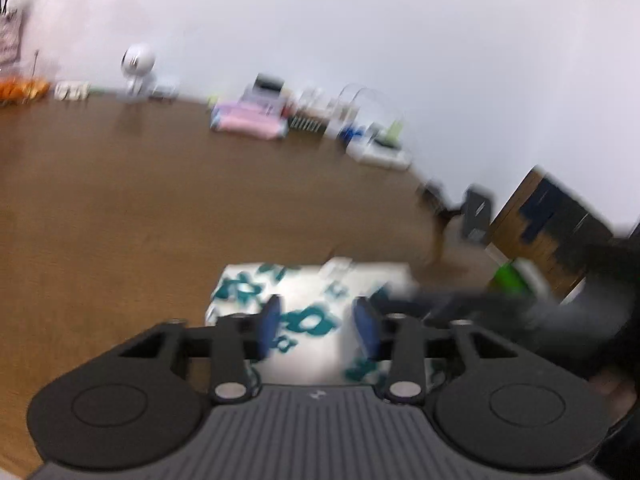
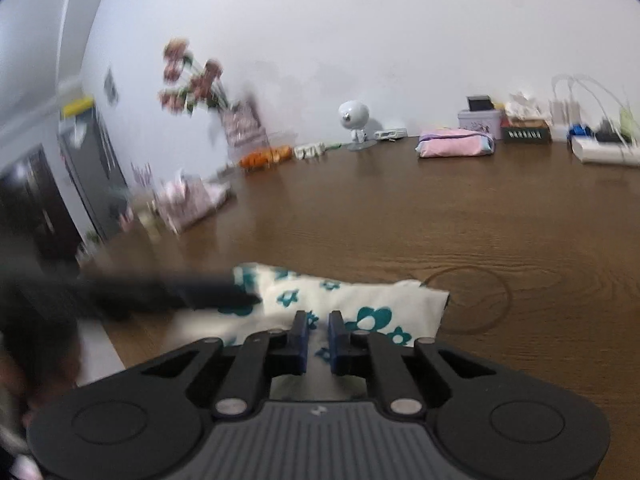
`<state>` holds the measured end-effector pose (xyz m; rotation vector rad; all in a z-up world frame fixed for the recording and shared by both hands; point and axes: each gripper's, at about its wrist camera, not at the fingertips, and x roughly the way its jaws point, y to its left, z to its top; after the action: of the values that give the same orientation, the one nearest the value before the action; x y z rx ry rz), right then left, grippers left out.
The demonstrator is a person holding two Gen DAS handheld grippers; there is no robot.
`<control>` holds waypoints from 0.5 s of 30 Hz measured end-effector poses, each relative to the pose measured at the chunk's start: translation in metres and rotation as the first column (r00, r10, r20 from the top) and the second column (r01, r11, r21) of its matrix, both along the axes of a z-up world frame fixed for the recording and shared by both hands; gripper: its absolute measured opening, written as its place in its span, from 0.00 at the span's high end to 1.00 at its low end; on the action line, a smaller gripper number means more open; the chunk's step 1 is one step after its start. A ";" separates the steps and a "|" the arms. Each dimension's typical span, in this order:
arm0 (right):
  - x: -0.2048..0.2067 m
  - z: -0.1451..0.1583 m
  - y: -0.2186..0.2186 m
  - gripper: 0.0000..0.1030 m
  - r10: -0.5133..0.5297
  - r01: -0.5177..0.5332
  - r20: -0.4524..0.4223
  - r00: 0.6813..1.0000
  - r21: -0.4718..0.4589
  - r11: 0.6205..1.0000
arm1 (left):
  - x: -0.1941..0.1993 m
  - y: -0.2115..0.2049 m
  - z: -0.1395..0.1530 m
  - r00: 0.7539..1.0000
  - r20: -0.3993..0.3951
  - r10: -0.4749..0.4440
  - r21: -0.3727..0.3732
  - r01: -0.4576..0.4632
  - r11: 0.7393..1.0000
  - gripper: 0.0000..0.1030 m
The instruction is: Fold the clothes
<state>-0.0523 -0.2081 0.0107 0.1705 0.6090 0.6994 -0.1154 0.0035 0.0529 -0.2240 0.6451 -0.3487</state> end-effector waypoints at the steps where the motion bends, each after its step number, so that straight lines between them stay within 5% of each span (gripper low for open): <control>1: 0.001 0.006 -0.008 0.90 -0.034 0.034 -0.003 0.999 0.012 0.999 | 0.000 0.003 -0.004 1.000 0.003 0.002 -0.005 -0.002 1.000 0.61; 4: 0.007 0.015 -0.009 0.85 -0.074 0.076 0.041 0.996 -0.049 0.996 | 0.002 0.006 -0.013 1.000 0.011 -0.005 0.004 0.005 1.000 0.59; 8: 0.026 -0.004 0.021 0.90 -0.058 0.054 -0.017 0.998 -0.184 0.981 | 0.002 0.001 -0.019 0.999 0.045 -0.016 0.060 0.013 0.998 0.56; 11: 0.026 -0.006 0.017 0.89 -0.091 0.088 -0.016 0.996 -0.144 0.986 | 0.006 0.008 -0.020 0.999 0.042 -0.002 0.013 0.002 1.000 0.53; 14: 0.015 0.010 -0.001 0.77 -0.100 0.099 -0.008 0.995 -0.079 0.992 | -0.002 0.015 -0.012 0.999 0.035 0.039 -0.009 -0.039 0.999 0.20; 15: 0.009 0.015 -0.009 0.58 -0.095 0.095 0.003 0.995 -0.056 0.994 | -0.005 0.019 -0.010 0.999 0.018 0.050 -0.025 -0.050 0.998 0.15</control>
<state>-0.0436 -0.2175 0.0262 0.1464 0.6153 0.5897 -0.1209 0.0224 0.0427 -0.2600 0.6156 -0.3104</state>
